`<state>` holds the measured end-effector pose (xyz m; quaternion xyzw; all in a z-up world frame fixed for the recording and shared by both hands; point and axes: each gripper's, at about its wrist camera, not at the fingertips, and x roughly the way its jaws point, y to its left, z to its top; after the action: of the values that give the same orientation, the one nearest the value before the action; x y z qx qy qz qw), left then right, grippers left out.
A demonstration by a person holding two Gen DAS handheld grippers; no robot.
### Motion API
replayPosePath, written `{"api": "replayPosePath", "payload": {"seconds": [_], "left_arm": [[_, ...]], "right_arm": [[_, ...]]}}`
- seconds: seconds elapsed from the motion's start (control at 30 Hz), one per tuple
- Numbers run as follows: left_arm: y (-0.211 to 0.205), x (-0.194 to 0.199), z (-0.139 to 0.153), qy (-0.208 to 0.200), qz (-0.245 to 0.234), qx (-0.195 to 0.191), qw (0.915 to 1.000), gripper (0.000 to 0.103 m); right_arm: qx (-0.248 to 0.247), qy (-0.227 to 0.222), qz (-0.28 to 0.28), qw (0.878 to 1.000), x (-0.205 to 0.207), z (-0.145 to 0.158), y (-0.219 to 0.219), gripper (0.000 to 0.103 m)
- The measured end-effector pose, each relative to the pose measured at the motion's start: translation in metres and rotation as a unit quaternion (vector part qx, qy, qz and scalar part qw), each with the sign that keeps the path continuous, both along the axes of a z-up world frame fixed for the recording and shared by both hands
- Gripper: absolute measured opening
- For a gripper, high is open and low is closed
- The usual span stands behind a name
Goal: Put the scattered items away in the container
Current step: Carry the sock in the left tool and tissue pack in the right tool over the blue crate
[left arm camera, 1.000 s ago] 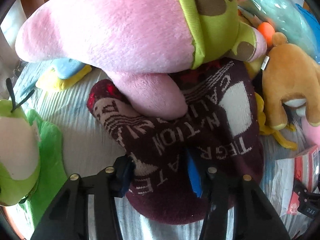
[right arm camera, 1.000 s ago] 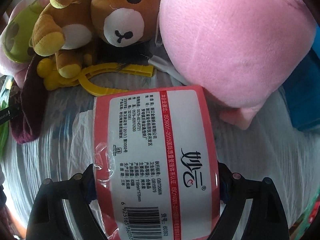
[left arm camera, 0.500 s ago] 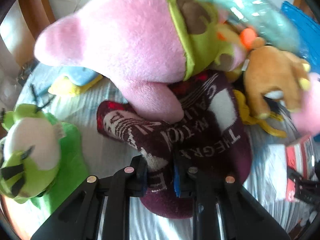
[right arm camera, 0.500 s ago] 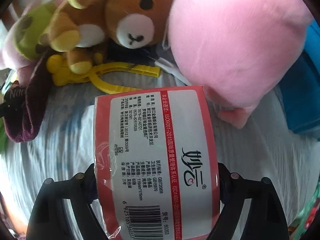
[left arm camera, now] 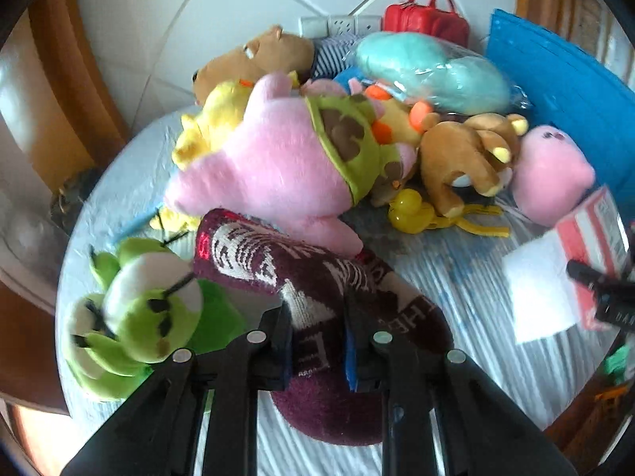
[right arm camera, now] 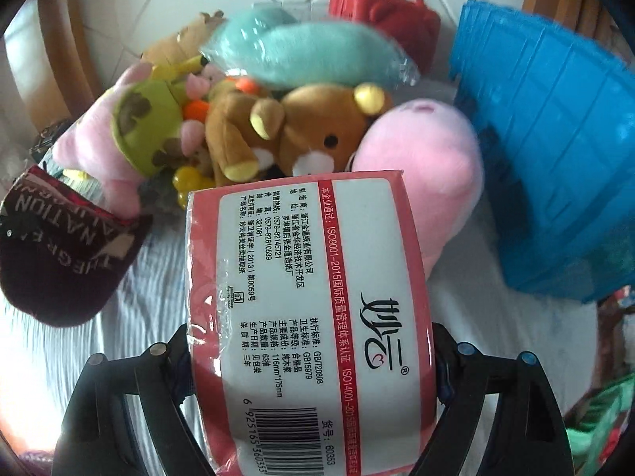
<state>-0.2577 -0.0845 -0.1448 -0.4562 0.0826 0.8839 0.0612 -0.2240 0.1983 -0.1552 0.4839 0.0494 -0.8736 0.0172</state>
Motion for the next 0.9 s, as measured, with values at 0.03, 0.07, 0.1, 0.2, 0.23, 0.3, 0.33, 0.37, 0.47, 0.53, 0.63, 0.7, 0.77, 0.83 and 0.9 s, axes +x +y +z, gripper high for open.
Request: {"api": "replayPosePath", "payload": {"seconds": [0.03,0.07,0.1,0.2,0.23,0.3,0.33,0.37,0.47,0.53,0.63,0.7,0.77,0.83,0.9], "left_arm": [[0.000,0.005,0.005,0.007,-0.006,-0.006,0.9999,0.019],[-0.001,0.010,0.009,0.014,-0.011,-0.004,0.9998,0.019],[-0.002,0.014,0.013,0.020,-0.016,-0.001,0.9997,0.019],[-0.003,0.025,0.024,0.036,-0.030,0.009,0.9989,0.019],[-0.002,0.028,0.027,0.041,-0.034,0.012,0.9985,0.019],[0.001,0.035,0.030,0.046,-0.047,0.017,0.9977,0.019],[0.003,0.038,0.031,0.048,-0.053,0.020,0.9972,0.019],[0.005,0.042,0.032,0.050,-0.061,0.022,0.9966,0.019],[0.015,0.052,0.037,0.059,-0.080,0.023,0.9948,0.019],[0.022,0.060,0.043,0.067,-0.093,0.025,0.9931,0.019],[0.036,0.070,0.056,0.082,-0.111,0.026,0.9900,0.019],[0.047,0.076,0.065,0.093,-0.121,0.030,0.9878,0.019],[0.061,0.082,0.074,0.102,-0.131,0.032,0.9856,0.019],[0.077,0.087,0.080,0.109,-0.141,0.030,0.9836,0.019],[0.096,0.092,0.085,0.112,-0.149,0.033,0.9819,0.019]], "right_arm": [[0.002,0.005,-0.002,1.000,0.001,0.003,-0.007,0.086],[0.003,0.009,-0.004,1.000,-0.008,0.000,-0.024,0.086],[0.003,0.014,-0.006,1.000,-0.004,0.003,-0.025,0.086],[0.009,0.028,-0.014,0.999,0.015,0.014,-0.026,0.086],[0.010,0.033,-0.016,0.999,0.019,0.017,-0.026,0.086],[0.007,0.042,-0.019,0.999,0.029,0.024,-0.028,0.086],[0.006,0.046,-0.021,0.999,0.030,0.025,-0.031,0.086],[0.005,0.049,-0.023,0.999,0.028,0.022,-0.034,0.086],[0.002,0.058,-0.028,0.998,0.053,0.035,-0.027,0.086],[0.003,0.064,-0.030,0.998,0.064,0.041,-0.025,0.086],[0.008,0.074,-0.031,0.997,0.080,0.053,-0.020,0.086],[0.010,0.084,-0.033,0.996,0.088,0.061,-0.014,0.086],[0.008,0.093,-0.037,0.995,0.094,0.069,-0.005,0.086],[0.010,0.100,-0.041,0.994,0.099,0.075,0.008,0.086],[0.013,0.107,-0.043,0.993,0.104,0.081,0.022,0.086]]}}
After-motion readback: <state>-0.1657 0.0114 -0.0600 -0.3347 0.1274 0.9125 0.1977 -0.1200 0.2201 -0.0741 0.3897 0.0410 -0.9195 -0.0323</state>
